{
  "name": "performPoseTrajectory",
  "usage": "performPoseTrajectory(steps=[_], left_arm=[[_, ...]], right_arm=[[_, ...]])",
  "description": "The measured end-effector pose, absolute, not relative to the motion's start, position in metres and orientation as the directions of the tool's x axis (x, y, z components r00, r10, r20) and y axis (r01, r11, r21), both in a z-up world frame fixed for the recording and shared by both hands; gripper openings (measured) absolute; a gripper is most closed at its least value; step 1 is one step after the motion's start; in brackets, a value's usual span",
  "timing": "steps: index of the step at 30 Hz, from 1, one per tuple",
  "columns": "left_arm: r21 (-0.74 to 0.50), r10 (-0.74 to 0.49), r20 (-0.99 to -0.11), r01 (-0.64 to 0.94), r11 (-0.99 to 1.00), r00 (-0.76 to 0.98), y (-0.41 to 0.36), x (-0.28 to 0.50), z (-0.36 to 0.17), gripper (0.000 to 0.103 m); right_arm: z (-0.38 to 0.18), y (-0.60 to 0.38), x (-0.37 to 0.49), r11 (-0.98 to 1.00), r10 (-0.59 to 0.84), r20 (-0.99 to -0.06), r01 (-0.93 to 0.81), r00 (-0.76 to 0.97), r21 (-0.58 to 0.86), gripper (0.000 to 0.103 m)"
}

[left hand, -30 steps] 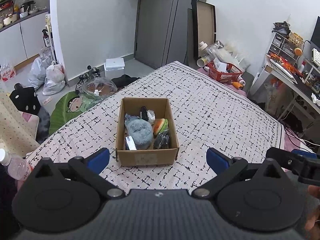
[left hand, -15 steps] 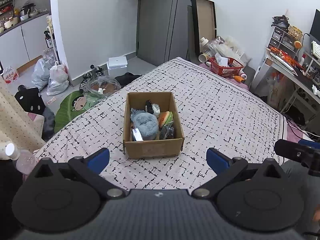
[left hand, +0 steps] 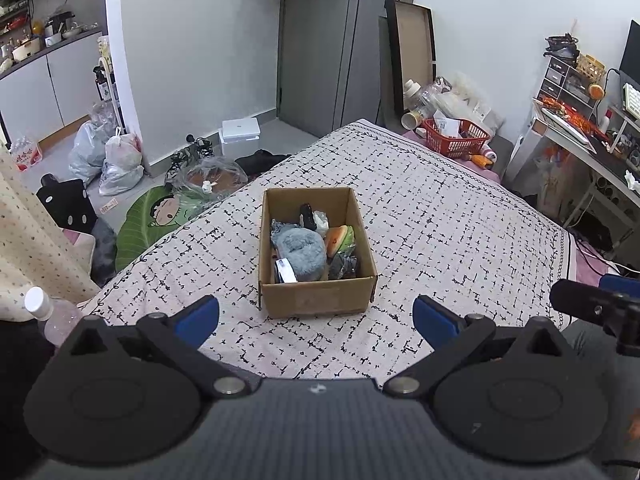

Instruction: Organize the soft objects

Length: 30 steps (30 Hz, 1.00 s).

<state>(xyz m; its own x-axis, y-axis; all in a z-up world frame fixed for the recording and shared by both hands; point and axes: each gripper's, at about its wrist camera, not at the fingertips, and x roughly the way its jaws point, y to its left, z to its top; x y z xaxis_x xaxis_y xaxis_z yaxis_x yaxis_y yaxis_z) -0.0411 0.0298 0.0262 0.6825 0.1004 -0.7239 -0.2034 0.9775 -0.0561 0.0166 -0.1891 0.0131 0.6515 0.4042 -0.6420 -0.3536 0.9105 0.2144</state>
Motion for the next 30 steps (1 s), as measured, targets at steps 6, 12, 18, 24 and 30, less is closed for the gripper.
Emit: performPoseTrajectory(steps=[6,12,18,24,30], left_arm=[[-0.054,0.101,-0.722,-0.202,0.978,0.684,0.0305,-0.0434,0.0279,0.102],[-0.051,0.102,-0.719,-0.199,0.979,0.687,0.0307,-0.0452,0.0307,0.102],[-0.048,0.103,-0.721,-0.198,0.979,0.685,0.0303,-0.0442,0.0311,0.102],[-0.046,0.102,-0.723,-0.194,0.980,0.683,0.0297,-0.0438,0.0292,0.102],[-0.046,0.102,-0.723,-0.195,0.980,0.684,0.0295,-0.0436,0.0289,0.102]], right_arm=[[0.0142,-0.1886,0.0154,0.910,0.404,-0.640,-0.356,0.653,0.211,0.103],[0.0146,-0.1877,0.0148,0.912,0.399,-0.644,-0.358,0.653,0.202,0.103],[0.0150,-0.1857,0.0149,0.912,0.397,-0.646,-0.359,0.652,0.198,0.103],[0.0139,-0.1846,0.0139,0.915,0.390,-0.650,-0.353,0.652,0.195,0.103],[0.0141,-0.1847,0.0141,0.916,0.389,-0.651,-0.351,0.652,0.197,0.103]])
